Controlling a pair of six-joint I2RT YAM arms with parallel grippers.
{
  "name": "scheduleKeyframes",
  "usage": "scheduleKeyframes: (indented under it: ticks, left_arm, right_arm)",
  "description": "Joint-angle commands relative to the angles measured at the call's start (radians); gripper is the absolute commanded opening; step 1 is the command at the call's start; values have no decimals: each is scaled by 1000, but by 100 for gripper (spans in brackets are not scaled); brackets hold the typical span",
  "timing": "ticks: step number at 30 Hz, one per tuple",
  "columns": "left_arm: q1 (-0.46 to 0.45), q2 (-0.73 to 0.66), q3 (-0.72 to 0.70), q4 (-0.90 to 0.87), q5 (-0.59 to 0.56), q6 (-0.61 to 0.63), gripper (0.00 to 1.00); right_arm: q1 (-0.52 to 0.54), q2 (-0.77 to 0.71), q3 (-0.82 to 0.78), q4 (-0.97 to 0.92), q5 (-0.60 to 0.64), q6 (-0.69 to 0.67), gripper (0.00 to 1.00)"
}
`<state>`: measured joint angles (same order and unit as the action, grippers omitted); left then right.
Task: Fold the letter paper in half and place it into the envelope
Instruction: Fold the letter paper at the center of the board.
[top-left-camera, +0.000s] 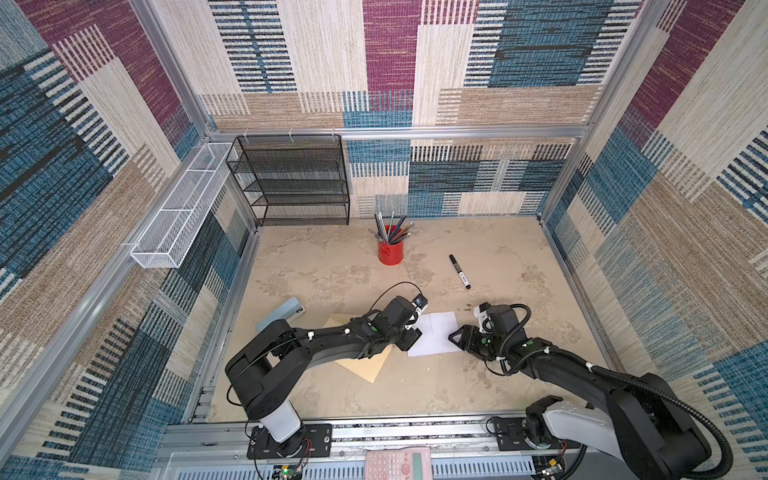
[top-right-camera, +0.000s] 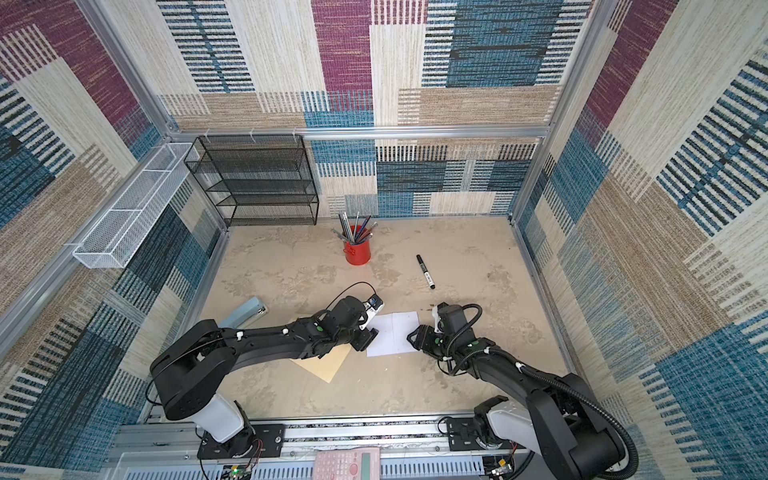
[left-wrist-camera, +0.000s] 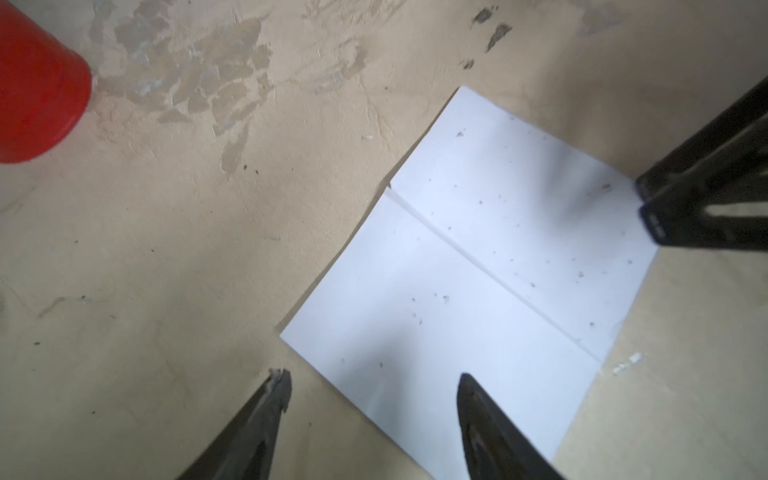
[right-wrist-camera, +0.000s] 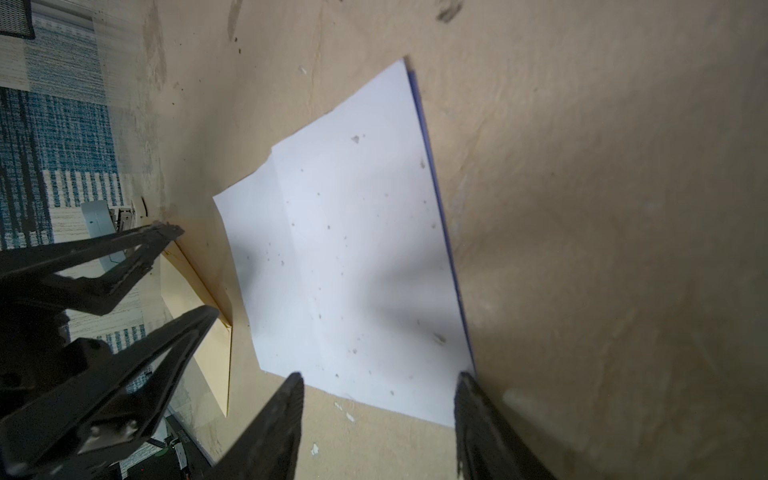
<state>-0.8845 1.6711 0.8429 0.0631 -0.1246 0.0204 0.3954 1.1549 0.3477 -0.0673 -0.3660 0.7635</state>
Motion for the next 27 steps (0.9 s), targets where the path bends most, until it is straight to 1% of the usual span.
scheduleKeyframes:
  ticks: [1, 4, 7, 11, 14, 19, 24, 27]
  left_arm:
    - [-1, 24, -7, 29, -1, -24, 67]
    - [-2, 58, 0, 34, -20, -20, 67]
    - [-2, 80, 8, 35, -11, -25, 67]
    - [-2, 92, 2, 36, -7, -39, 66]
    - [-1, 105, -1, 40, -4, -46, 66]
    - [-1, 113, -7, 50, 0, -61, 66]
    - [-1, 114, -12, 54, 2, -68, 66]
    - [-2, 113, -13, 60, 8, -69, 66]
  right_arm:
    - [2, -10, 11, -3, 7, -11, 60]
    - [2, -11, 13, -3, 15, -21, 60]
    - [2, -5, 29, -11, 9, -34, 60]
    - [5, -36, 64, -34, 5, -61, 60]
    - [14, -46, 81, -32, -22, -71, 60]
    - [84, -16, 84, 21, -34, -27, 60]
    - [165, 57, 74, 104, -34, 33, 60]
    - [181, 100, 60, 171, -72, 63, 59]
